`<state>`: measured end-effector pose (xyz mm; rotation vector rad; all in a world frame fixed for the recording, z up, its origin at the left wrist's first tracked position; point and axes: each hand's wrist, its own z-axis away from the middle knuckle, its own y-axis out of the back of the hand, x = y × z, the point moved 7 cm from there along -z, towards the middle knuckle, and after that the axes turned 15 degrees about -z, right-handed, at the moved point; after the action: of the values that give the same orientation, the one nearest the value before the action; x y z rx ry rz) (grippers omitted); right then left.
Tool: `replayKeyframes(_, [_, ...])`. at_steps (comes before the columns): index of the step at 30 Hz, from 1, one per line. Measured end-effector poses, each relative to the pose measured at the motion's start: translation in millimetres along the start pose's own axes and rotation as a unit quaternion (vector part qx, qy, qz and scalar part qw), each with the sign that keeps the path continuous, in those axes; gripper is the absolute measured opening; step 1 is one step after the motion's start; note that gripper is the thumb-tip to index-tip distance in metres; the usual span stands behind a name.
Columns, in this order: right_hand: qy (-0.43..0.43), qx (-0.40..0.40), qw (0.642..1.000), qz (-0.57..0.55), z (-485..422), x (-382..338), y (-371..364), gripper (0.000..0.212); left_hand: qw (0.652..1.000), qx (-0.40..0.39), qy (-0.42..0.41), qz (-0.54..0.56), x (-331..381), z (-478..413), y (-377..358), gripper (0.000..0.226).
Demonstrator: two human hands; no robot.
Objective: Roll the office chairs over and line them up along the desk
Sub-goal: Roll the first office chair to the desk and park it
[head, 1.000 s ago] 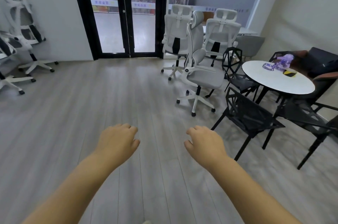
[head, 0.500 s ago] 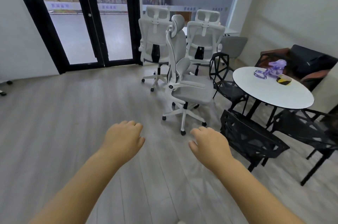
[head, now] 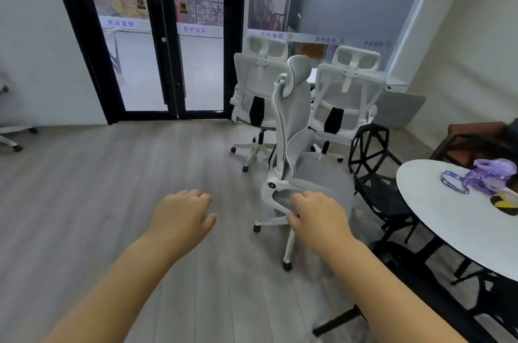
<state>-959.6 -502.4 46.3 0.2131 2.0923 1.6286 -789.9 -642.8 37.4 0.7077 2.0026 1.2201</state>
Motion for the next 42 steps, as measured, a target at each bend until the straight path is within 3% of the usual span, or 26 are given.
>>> replayKeyframes(5, [0.0, 0.004, 1.0, 0.017, -99, 19, -25, 0.02, 0.998, -0.018, 0.005, -0.052, -28, -86, -45, 0.022])
replayKeyframes(13, [-0.056, -0.003, 0.998, -0.014, -259, 32, -70, 0.024, 0.999, 0.002, -0.008, 0.032, -97, -226, -121, 0.029])
replayKeyframes(18, [-0.078, 0.04, 0.995, -0.04, -366, 26, -75, 0.022, 0.999, 0.031, -0.031, 0.028, -147, -335, -160, 0.016])
replayKeyframes(25, [-0.113, 0.071, 0.989, -0.059, -461, 62, -76, 0.026, 0.99, 0.042, -0.129, 0.034, -123, -451, -215, 0.015])
replayKeyframes(29, [-0.095, 0.129, 0.986, -0.045, -522, 88, -61, 0.026, 0.986, 0.059, -0.149, 0.038, -109, -518, -250, 0.037])
replayKeyframes(34, [-0.059, 0.202, 0.977, -0.015, -608, 123, -44, 0.019, 0.986, 0.043, -0.156, 0.042, -95, -624, -259, 0.014])
replayKeyframes(39, [-0.03, 0.271, 0.961, 0.052, -676, 150, -16, 0.015, 0.978, 0.079, -0.178, 0.073, -70, -729, -247, 0.014])
replayKeyframes(42, [-0.03, 0.293, 0.953, 0.065, -703, 168, -3, 0.024, 0.97, 0.073, -0.212, 0.099, -45, -781, -255, 0.019])
